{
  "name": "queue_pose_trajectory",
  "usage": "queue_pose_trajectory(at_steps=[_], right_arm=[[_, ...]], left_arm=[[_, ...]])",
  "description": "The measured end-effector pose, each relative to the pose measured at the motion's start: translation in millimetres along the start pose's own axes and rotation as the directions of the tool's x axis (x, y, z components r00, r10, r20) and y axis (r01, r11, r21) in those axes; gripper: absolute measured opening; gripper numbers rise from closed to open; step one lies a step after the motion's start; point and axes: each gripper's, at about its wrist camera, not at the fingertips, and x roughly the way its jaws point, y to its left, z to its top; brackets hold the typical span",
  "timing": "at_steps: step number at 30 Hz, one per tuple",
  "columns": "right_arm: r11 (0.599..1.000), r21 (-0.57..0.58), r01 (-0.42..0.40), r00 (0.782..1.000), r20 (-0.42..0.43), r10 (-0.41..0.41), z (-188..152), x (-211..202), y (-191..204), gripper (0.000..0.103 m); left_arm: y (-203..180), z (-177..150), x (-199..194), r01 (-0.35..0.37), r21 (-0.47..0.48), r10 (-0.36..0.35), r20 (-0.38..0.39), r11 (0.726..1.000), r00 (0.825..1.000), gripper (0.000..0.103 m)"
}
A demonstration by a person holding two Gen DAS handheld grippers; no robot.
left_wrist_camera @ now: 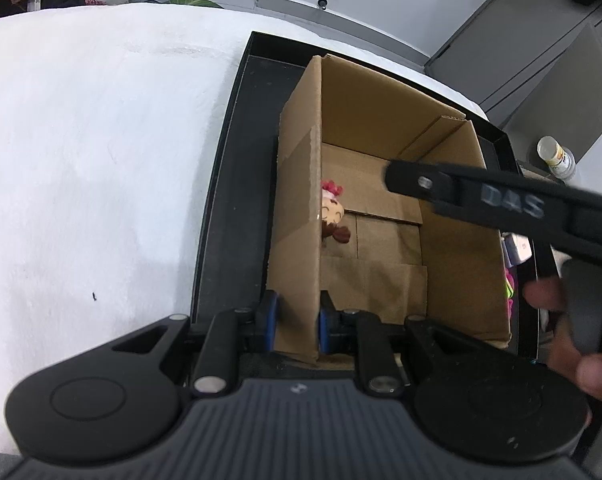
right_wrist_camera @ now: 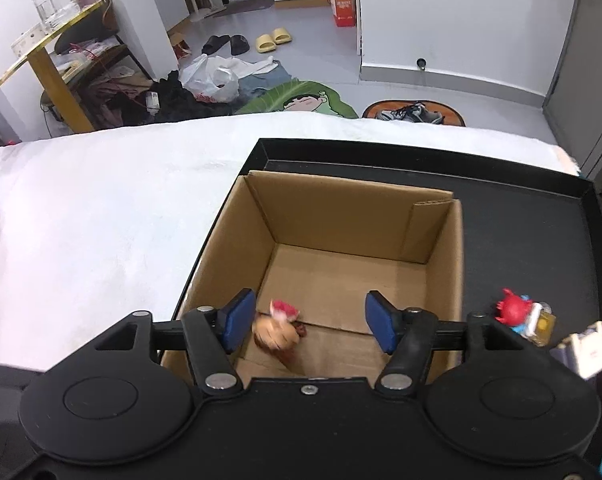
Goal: Organize rigid objects
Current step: 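Carry the doll figure with the right gripper into the box and release, then move the right tool back over the green cube cup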
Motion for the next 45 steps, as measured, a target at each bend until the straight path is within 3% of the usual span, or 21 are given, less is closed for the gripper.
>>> queue_pose_trajectory(at_steps=[9, 27, 41, 45], right_arm=[[0.999, 0.035, -0.025, 0.999, 0.021, 0.024, -2.8, -30.6, -21.3, 0.069], [0.997, 0.072, 0.041, 0.998, 0.047, -0.045, -32.0, -73.8, -79.1, 0.076], [0.984, 0.167, 0.067, 0.997, 0.023, -0.072, -56.8, -65.3, -126.2, 0.076], [0.971, 0.235, 0.039, 0.999, 0.019, -0.045, -62.9, -57.6, -142.3, 0.076]], left_arm=[[-4.6, 1.7, 0.0, -0.024, -0.004, 0.024, -0.001, 1.000, 1.000, 0.019], [-7.9, -2.2, 0.0, -0.055, 0.008, 0.055, 0.005, 0.998, 0.998, 0.018], [-8.4, -0.8, -8.0, -0.059, 0.012, 0.058, 0.022, 0.998, 0.998, 0.018], [-9.7, -0.6, -7.9, -0.060, 0.014, 0.060, 0.020, 0.998, 0.998, 0.018]])
